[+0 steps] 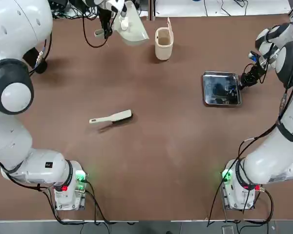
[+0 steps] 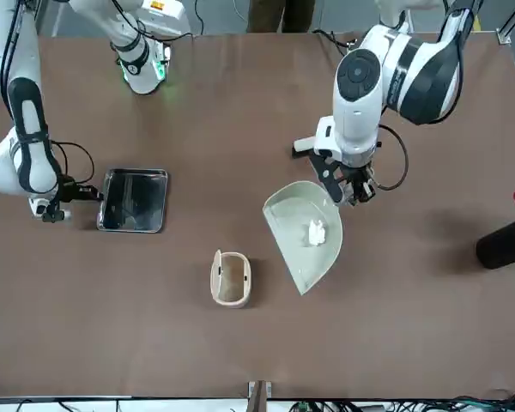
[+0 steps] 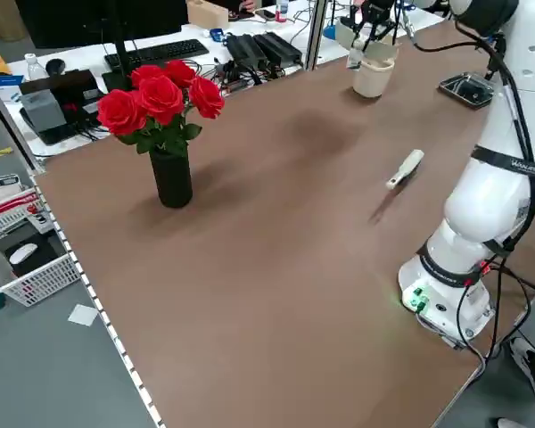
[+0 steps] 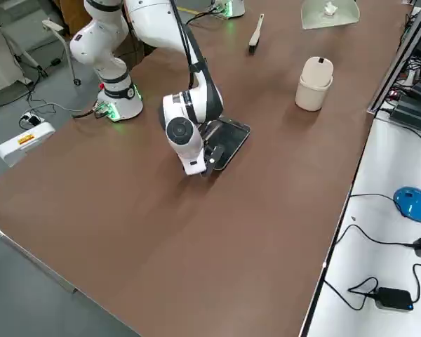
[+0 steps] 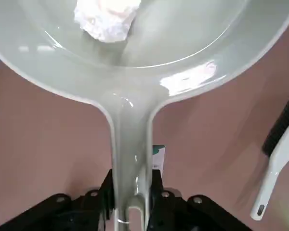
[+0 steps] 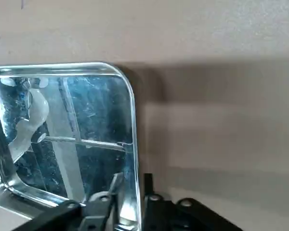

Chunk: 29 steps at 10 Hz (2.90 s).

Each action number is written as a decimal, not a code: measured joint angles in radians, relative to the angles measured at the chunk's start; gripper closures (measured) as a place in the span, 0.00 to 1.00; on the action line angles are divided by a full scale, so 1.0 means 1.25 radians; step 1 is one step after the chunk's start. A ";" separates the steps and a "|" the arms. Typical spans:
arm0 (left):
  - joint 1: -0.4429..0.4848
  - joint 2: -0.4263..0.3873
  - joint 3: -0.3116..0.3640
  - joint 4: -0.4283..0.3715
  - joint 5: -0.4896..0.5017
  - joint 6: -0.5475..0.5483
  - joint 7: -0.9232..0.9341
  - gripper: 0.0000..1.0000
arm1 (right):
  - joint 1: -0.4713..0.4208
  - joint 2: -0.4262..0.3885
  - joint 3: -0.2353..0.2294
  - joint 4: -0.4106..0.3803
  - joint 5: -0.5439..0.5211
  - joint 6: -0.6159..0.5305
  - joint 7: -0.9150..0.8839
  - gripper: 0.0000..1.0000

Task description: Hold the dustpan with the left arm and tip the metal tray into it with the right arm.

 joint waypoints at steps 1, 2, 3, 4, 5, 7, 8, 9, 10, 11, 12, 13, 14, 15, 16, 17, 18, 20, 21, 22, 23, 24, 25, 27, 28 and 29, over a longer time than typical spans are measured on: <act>-0.006 0.013 0.000 0.032 0.005 -0.022 -0.001 0.68 | 0.000 0.000 0.000 0.004 0.001 -0.004 0.000 0.57; -0.019 0.030 0.000 0.073 0.016 -0.056 -0.001 0.68 | 0.001 -0.003 -0.001 0.010 0.001 -0.005 -0.001 0.41; -0.042 0.054 0.000 0.124 0.036 -0.095 -0.003 0.68 | 0.003 -0.014 -0.004 0.023 0.001 -0.009 -0.001 0.27; -0.069 0.083 0.001 0.170 0.067 -0.125 -0.013 0.68 | 0.006 -0.037 -0.007 0.035 -0.001 -0.018 0.001 0.13; -0.096 0.108 0.003 0.201 0.095 -0.136 -0.030 0.68 | 0.009 -0.073 -0.008 0.045 -0.033 -0.022 0.029 0.00; -0.183 0.145 0.069 0.250 0.140 -0.141 -0.044 0.68 | 0.012 -0.164 0.010 0.067 -0.171 -0.043 0.190 0.00; -0.265 0.171 0.152 0.283 0.164 -0.142 -0.054 0.68 | 0.013 -0.214 0.033 0.086 -0.235 -0.080 0.277 0.00; -0.361 0.205 0.252 0.324 0.175 -0.145 -0.059 0.68 | 0.014 -0.252 0.054 0.121 -0.287 -0.133 0.343 0.00; -0.448 0.237 0.345 0.354 0.180 -0.150 -0.060 0.68 | 0.014 -0.282 0.077 0.170 -0.340 -0.189 0.405 0.00; -0.505 0.258 0.405 0.371 0.187 -0.153 -0.061 0.68 | 0.012 -0.310 0.111 0.218 -0.395 -0.237 0.464 0.00; -0.531 0.271 0.428 0.383 0.208 -0.154 -0.060 0.68 | 0.008 -0.342 0.164 0.255 -0.449 -0.271 0.533 0.00; -0.542 0.282 0.433 0.393 0.242 -0.154 -0.053 0.68 | 0.002 -0.377 0.226 0.281 -0.487 -0.299 0.601 0.00; -0.549 0.292 0.434 0.404 0.270 -0.154 -0.038 0.68 | -0.006 -0.407 0.285 0.302 -0.512 -0.329 0.648 0.00; -0.555 0.298 0.434 0.412 0.294 -0.154 -0.022 0.68 | -0.021 -0.427 0.329 0.323 -0.529 -0.365 0.672 0.00; -0.558 0.300 0.434 0.418 0.311 -0.154 -0.011 0.68 | -0.042 -0.435 0.350 0.338 -0.536 -0.388 0.678 0.00; -0.558 0.300 0.435 0.424 0.315 -0.154 -0.007 0.68 | -0.058 -0.435 0.352 0.341 -0.537 -0.389 0.677 0.00; -0.558 0.300 0.436 0.427 0.315 -0.152 -0.006 0.68 | -0.070 -0.435 0.352 0.341 -0.537 -0.385 0.675 0.00; -0.562 0.300 0.436 0.429 0.338 -0.116 -0.004 0.68 | -0.075 -0.437 0.357 0.344 -0.537 -0.379 0.671 0.00; -0.568 0.301 0.436 0.429 0.362 -0.099 -0.004 0.68 | -0.077 -0.439 0.369 0.345 -0.538 -0.379 0.661 0.00; -0.578 0.302 0.436 0.429 0.386 -0.086 -0.003 0.68 | -0.079 -0.442 0.380 0.345 -0.538 -0.381 0.653 0.00; -0.593 0.305 0.436 0.429 0.418 -0.084 -0.003 0.68 | -0.081 -0.446 0.381 0.345 -0.539 -0.387 0.644 0.00; -0.607 0.312 0.437 0.429 0.459 -0.085 -0.003 0.68 | -0.085 -0.449 0.381 0.346 -0.539 -0.393 0.639 0.00; -0.619 0.326 0.442 0.429 0.498 -0.085 -0.003 0.68 | -0.088 -0.450 0.381 0.346 -0.539 -0.394 0.636 0.00; -0.645 0.356 0.469 0.429 0.537 -0.082 -0.004 0.68 | -0.090 -0.451 0.382 0.346 -0.539 -0.396 0.636 0.00; -0.650 0.360 0.475 0.432 0.541 -0.078 -0.007 0.68 | -0.090 -0.451 0.382 0.346 -0.539 -0.403 0.636 0.00; -0.653 0.360 0.477 0.443 0.542 -0.076 -0.020 0.68 | -0.090 -0.451 0.382 0.346 -0.538 -0.410 0.636 0.00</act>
